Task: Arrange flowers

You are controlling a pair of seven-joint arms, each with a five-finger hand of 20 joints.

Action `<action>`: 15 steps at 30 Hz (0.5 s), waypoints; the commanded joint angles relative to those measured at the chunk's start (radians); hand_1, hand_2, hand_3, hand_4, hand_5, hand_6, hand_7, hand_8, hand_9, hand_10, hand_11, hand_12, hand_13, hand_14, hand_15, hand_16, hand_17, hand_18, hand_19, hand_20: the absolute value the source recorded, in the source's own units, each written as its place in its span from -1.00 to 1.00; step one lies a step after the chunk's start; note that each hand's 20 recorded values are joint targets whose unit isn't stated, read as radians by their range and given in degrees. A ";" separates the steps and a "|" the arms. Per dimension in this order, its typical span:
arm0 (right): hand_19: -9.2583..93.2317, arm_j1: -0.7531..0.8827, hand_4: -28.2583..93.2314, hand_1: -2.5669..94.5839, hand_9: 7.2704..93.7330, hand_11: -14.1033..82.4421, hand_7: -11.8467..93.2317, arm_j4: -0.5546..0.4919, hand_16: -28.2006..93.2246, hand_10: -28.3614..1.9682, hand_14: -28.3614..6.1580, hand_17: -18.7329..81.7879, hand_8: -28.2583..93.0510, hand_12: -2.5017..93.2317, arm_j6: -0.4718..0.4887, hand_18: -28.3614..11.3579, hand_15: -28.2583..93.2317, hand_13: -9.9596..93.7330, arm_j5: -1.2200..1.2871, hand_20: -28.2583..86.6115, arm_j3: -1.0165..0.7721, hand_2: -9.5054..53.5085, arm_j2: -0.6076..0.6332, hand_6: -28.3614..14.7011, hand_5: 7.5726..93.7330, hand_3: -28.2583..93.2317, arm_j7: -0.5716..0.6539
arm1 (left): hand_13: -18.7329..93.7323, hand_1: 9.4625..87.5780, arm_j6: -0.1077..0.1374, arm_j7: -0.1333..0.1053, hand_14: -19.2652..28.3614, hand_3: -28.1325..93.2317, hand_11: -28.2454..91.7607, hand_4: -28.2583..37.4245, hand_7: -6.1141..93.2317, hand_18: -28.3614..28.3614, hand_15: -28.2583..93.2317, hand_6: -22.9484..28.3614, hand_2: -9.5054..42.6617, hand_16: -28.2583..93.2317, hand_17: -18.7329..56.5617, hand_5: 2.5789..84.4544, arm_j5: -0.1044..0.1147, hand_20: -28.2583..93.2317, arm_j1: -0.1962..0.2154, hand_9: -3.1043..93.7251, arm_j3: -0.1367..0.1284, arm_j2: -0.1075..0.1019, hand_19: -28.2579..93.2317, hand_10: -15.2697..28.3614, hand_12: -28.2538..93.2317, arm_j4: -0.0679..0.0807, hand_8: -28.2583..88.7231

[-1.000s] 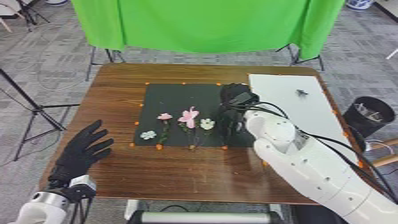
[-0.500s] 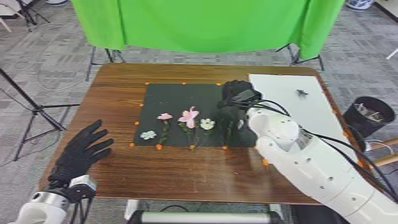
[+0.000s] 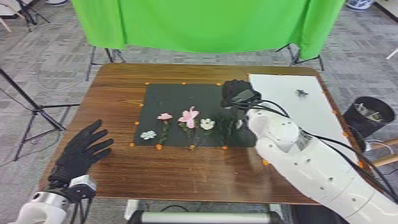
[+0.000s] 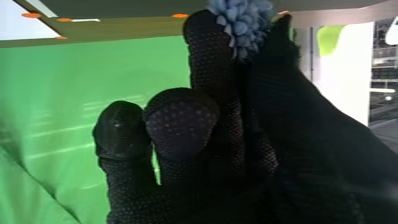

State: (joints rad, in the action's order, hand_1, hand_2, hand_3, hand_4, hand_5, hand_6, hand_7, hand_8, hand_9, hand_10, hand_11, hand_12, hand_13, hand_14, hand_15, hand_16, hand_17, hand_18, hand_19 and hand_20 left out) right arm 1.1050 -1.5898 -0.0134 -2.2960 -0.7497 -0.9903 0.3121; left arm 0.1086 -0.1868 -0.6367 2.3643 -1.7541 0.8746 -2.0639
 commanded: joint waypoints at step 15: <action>1.00 -0.022 -1.00 0.03 0.87 -0.54 0.03 0.022 -0.08 0.66 0.49 0.14 -0.59 -0.14 -0.071 -0.54 0.69 0.67 -0.022 0.40 0.042 -1.00 0.013 0.53 0.36 0.74 0.015 | -0.30 -0.57 -0.004 0.013 0.50 0.61 -0.21 -0.88 -0.43 0.79 -0.02 -0.02 -0.69 -0.53 -0.75 -0.50 -0.003 -0.38 0.011 -0.47 0.009 0.003 0.18 0.24 -0.26 0.011 -0.71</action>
State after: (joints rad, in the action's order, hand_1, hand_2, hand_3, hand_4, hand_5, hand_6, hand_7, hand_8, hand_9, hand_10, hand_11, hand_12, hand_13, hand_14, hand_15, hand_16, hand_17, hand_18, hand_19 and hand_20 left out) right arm 1.0963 -1.5739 -0.0568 -2.2980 -0.7159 -0.9843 0.3155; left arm 0.1089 -0.1868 -0.6367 2.3638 -1.7534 0.8732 -2.0640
